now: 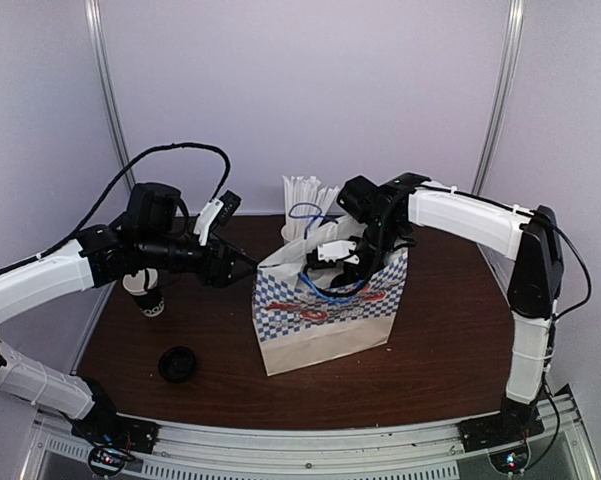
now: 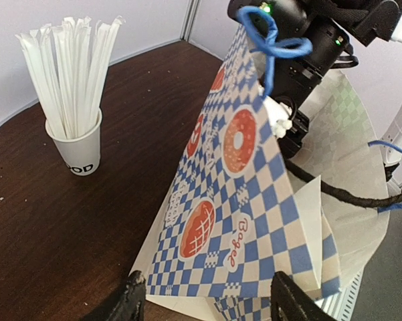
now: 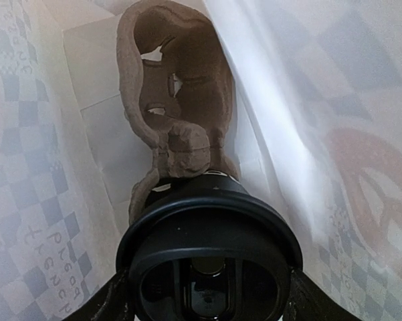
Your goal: Pack the takeout coffee
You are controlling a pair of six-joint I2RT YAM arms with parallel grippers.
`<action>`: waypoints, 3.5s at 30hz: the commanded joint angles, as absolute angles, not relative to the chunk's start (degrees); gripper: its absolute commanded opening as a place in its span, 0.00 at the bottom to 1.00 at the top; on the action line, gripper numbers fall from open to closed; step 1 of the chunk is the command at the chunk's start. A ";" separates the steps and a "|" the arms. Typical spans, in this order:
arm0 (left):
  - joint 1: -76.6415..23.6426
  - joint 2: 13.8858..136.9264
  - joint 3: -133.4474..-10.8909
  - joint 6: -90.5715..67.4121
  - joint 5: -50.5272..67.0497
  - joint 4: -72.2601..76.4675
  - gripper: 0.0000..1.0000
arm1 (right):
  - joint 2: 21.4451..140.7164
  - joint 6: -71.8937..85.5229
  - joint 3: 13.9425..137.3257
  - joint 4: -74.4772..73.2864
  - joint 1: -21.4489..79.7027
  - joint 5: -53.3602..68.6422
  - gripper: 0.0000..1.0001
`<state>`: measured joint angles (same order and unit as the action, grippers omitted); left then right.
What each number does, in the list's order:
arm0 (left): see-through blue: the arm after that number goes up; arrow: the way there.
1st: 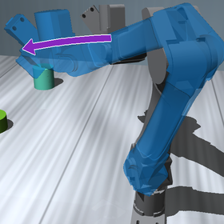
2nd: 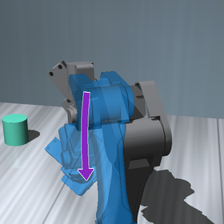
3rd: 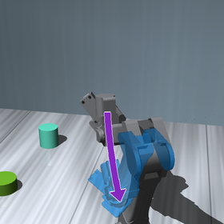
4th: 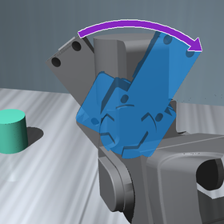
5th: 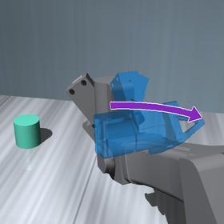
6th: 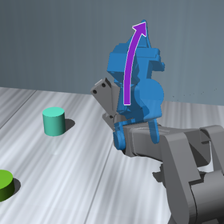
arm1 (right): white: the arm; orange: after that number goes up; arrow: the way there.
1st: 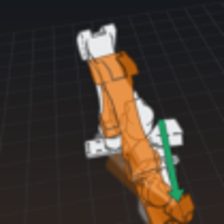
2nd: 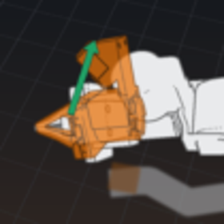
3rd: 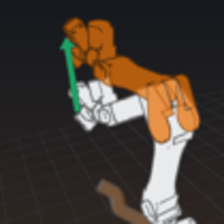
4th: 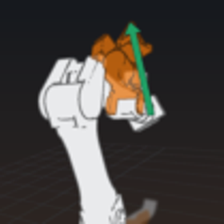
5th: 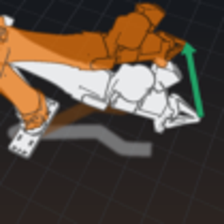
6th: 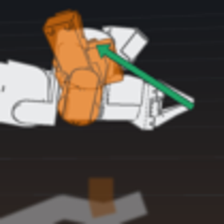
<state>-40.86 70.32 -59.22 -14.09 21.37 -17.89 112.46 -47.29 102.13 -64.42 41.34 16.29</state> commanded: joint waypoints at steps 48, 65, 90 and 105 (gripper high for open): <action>-40.52 72.86 -74.21 -14.22 19.25 -27.31 0.65 | 114.70 -36.91 92.32 -58.51 42.67 13.23 0.51; -40.52 71.24 -72.20 -14.73 19.45 -27.33 0.65 | 110.74 -35.03 103.10 -68.85 43.86 14.63 0.84; -40.52 74.86 -77.15 -12.30 21.88 -28.19 0.68 | 106.00 -33.05 116.69 -77.65 46.85 14.67 1.00; -40.69 84.22 -88.01 -11.42 28.09 -29.55 0.68 | 105.29 -33.40 114.25 -76.65 46.85 14.80 1.00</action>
<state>-40.60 82.67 -85.47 -12.29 26.26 -29.93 107.28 -34.04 114.80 -76.71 46.54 14.20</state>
